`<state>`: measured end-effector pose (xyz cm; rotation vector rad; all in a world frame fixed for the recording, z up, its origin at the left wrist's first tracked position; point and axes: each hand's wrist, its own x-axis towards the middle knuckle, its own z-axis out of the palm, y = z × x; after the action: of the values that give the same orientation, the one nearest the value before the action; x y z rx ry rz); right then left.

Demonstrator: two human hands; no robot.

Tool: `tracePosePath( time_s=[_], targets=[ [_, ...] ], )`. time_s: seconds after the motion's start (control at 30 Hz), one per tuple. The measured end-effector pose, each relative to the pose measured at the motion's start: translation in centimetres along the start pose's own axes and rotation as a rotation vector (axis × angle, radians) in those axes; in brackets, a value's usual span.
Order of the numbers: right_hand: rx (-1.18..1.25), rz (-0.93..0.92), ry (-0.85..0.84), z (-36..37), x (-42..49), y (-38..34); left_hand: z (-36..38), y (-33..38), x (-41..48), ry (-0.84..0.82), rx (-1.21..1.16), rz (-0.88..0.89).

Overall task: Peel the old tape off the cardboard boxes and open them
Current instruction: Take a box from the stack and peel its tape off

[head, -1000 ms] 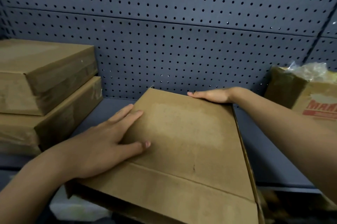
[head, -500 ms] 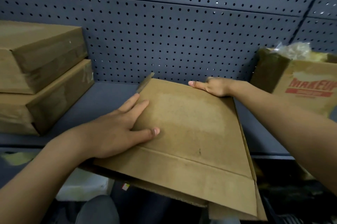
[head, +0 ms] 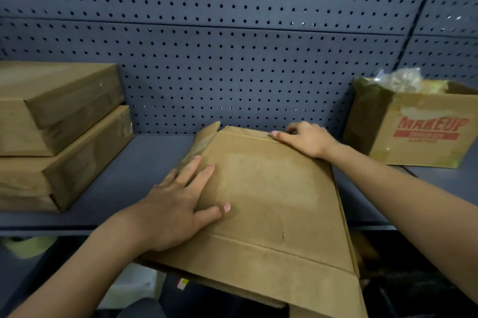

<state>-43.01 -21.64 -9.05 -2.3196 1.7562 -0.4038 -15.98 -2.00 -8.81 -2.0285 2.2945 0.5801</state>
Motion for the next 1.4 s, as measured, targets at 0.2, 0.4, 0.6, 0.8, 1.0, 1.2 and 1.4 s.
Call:
tracePosePath(
  time_s=[0.2,0.4,0.6,0.8,1.0,1.2,1.4],
  targets=[
    [0.434,0.072,0.139,0.4,-1.9,3.1,0.2,-0.3,0.3,0.012,0.048,0.031],
    [0.463,0.248,0.115,0.1,-3.6,5.3,1.8,-0.1,1.0,0.0,0.144,0.04],
    [0.116,0.324,0.133,2.1,-5.5,4.6,3.1,0.6,1.4,-0.048,0.19,0.001],
    [-0.046,0.401,0.043,1.3,-8.1,2.2,2.3,0.7,1.4,-0.121,0.085,-0.011],
    [0.494,0.328,0.167,0.8,-8.7,2.2,0.4,-0.6,2.2,-0.035,-0.215,0.066],
    [0.806,0.218,0.402,-0.1,-9.4,1.9,-1.6,-2.4,3.3,0.272,-0.578,0.014],
    [0.853,0.161,0.557,-3.1,-12.5,2.6,-2.7,-2.2,2.6,0.3,-0.885,-0.065]
  ],
)
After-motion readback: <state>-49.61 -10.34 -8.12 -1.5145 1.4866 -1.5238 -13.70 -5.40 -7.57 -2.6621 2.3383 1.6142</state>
